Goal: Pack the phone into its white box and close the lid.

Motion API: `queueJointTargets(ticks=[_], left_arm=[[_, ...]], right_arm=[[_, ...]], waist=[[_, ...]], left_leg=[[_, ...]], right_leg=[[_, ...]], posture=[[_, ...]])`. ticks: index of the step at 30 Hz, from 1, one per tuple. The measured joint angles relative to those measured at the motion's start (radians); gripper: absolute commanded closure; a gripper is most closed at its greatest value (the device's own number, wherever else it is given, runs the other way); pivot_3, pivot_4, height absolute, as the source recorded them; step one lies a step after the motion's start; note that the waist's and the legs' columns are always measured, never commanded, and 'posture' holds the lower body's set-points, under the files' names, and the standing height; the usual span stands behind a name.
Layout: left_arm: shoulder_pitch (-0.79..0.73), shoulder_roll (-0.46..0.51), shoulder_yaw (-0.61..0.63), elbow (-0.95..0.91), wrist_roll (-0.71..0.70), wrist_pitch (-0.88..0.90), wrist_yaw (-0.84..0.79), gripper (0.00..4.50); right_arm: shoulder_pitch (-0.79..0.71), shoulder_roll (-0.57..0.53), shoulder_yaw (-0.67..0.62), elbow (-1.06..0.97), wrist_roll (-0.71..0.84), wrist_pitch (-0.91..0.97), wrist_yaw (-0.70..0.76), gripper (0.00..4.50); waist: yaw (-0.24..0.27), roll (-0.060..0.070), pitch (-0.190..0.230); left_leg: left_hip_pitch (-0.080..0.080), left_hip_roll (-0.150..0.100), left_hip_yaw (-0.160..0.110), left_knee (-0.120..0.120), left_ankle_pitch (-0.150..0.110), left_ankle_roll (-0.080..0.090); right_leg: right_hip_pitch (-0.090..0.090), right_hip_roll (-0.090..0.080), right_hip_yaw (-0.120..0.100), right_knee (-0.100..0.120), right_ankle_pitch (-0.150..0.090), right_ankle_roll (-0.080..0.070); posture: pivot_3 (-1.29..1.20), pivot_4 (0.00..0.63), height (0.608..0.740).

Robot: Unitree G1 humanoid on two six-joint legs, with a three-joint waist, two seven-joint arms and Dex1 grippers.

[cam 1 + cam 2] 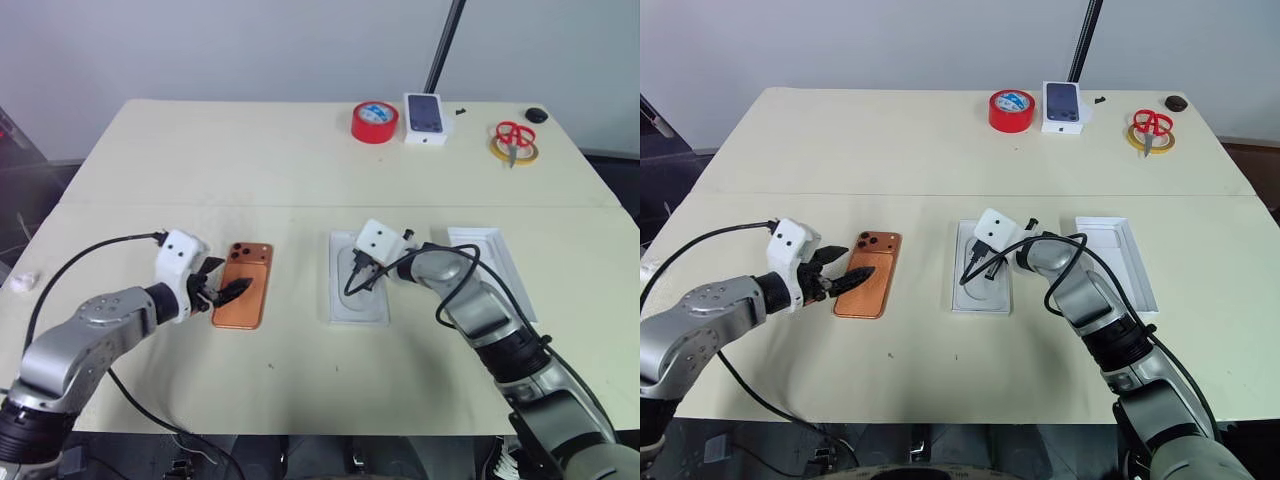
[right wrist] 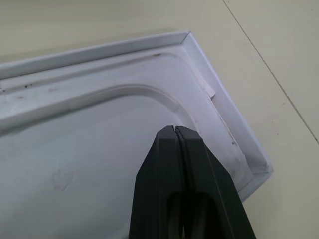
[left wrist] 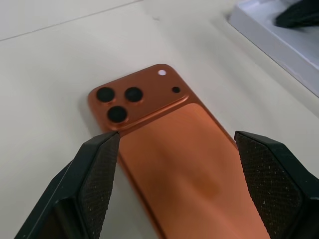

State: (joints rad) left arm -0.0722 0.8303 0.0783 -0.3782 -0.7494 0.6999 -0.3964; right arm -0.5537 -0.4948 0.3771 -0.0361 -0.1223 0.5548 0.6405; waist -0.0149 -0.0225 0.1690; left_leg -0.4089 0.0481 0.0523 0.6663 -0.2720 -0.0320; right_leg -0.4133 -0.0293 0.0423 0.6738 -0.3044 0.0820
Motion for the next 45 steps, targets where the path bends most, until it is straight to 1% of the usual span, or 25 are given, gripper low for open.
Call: queueJointTargets(ticks=[2,4,5,7,9,11,13,16,18,20,26,31,36,45], left_arm=[[0.023,-0.023,0.053,-0.007,-0.016,0.042,0.031,0.63],[0.031,-0.057,0.123,-0.011,-0.064,0.104,0.074,0.09],[0.031,-0.074,0.155,-0.011,-0.093,0.138,0.096,0.02],[0.03,-0.11,0.212,-0.01,-0.153,0.208,0.147,0.02],[0.019,-0.161,0.26,0.008,-0.229,0.301,0.217,0.02],[0.006,-0.202,0.272,0.03,-0.272,0.367,0.277,0.02],[-0.023,-0.216,0.284,0.034,-0.297,0.412,0.317,0.02],[-0.064,-0.259,0.301,0.043,-0.335,0.473,0.375,0.02],[-0.088,-0.293,0.307,0.044,-0.375,0.515,0.409,0.02],[-0.107,-0.323,0.305,0.04,-0.414,0.552,0.44,0.02],[-0.118,-0.394,0.297,0.015,-0.508,0.606,0.528,0.02],[-0.121,-0.418,0.276,0.002,-0.571,0.622,0.592,0.02],[-0.131,-0.44,0.217,0.013,-0.683,0.62,0.66,0.02],[-0.135,-0.353,0.189,0.077,-0.811,0.56,0.707,0.02]], right_arm=[[0.001,-0.001,0.0,-0.01,0.006,-0.003,0.021,4.45],[0.001,-0.004,-0.005,-0.055,0.033,-0.005,0.061,4.5],[0.0,-0.001,-0.009,-0.088,0.055,-0.002,0.081,4.5],[-0.013,0.024,-0.013,-0.142,0.092,0.01,0.11,4.5],[-0.047,0.075,-0.001,-0.167,0.106,0.04,0.116,4.5],[-0.073,0.113,0.04,-0.167,0.098,0.057,0.114,4.5],[-0.093,0.14,0.104,-0.15,0.076,0.071,0.115,4.5],[-0.123,0.181,0.208,-0.076,0.027,0.079,0.115,4.5],[-0.142,0.2,0.255,-0.016,-0.004,0.076,0.115,4.5],[-0.164,0.209,0.289,0.025,-0.029,0.077,0.127,4.5],[-0.189,0.214,0.304,0.041,-0.055,0.075,0.169,4.5],[-0.189,0.213,0.303,0.041,-0.063,0.074,0.183,4.5],[-0.186,0.216,0.3,0.041,-0.069,0.074,0.185,4.5],[-0.178,0.223,0.294,0.04,-0.072,0.074,0.184,4.5]], waist=[[-0.001,0.0,0.0],[-0.003,0.0,0.0],[-0.003,0.0,0.0],[-0.006,0.0,0.0],[-0.006,0.0,0.0],[-0.005,0.0,0.0],[-0.002,-0.001,-0.001],[0.0,-0.001,-0.001],[0.003,-0.001,-0.001],[0.004,-0.001,-0.001],[0.005,-0.001,-0.002],[0.004,-0.001,-0.002],[0.003,-0.001,-0.002],[-0.003,-0.001,-0.002]], left_leg=[[0.0,0.0,0.0,0.0,0.0,0.0],[0.0,0.001,-0.001,0.0,0.0,0.0],[0.0,0.001,-0.001,0.0,0.0,0.0],[0.0,0.002,-0.002,0.0,0.0,0.0],[0.001,0.002,-0.003,0.0,0.0,0.0],[0.001,0.002,-0.003,0.0,0.0,0.0],[0.001,0.001,-0.004,0.0,0.0,0.0],[0.001,0.0,-0.004,0.0,0.0,0.0],[0.001,-0.001,-0.004,0.001,0.0,0.0],[0.001,-0.001,-0.004,0.001,0.0,0.0],[0.002,-0.002,-0.005,0.001,0.0,0.0],[0.003,-0.002,-0.005,0.001,0.0,0.0],[0.003,-0.002,-0.005,0.001,0.0,0.0],[0.003,-0.001,-0.006,0.0,0.0,-0.001]], right_leg=[[0.0,0.0,0.0,0.0,0.0,0.0],[0.0,0.0,-0.001,0.001,0.0,0.0],[0.0,0.0,-0.001,0.001,0.0,0.0],[0.0,0.0,-0.001,0.002,0.0,0.0],[0.0,0.0,-0.001,0.003,0.0,0.0],[0.0,0.0,-0.002,0.004,0.0,0.0],[0.0,-0.001,-0.002,0.004,0.0,0.0],[0.001,-0.002,-0.003,0.004,0.0,0.0],[0.001,-0.002,-0.003,0.004,0.0,0.0],[0.001,-0.003,-0.003,0.004,0.0,0.0],[0.003,-0.005,-0.004,0.004,0.0,0.0],[0.004,-0.005,-0.004,0.003,0.0,0.0],[0.004,-0.006,-0.005,0.002,0.0,0.0],[0.004,-0.004,-0.005,0.002,0.0,0.0]], posture=[[0.0,0.15,0.725],[0.0,0.15,0.725],[0.0,0.15,0.725],[0.0,0.15,0.725],[0.0,0.15,0.725],[0.0,0.15,0.725],[0.0,0.15,0.725],[0.0,0.15,0.725],[0.0,0.15,0.725],[0.0,0.15,0.725],[0.0,0.15,0.725],[0.0,0.15,0.725],[0.0,0.15,0.725],[0.0,0.15,0.725]])
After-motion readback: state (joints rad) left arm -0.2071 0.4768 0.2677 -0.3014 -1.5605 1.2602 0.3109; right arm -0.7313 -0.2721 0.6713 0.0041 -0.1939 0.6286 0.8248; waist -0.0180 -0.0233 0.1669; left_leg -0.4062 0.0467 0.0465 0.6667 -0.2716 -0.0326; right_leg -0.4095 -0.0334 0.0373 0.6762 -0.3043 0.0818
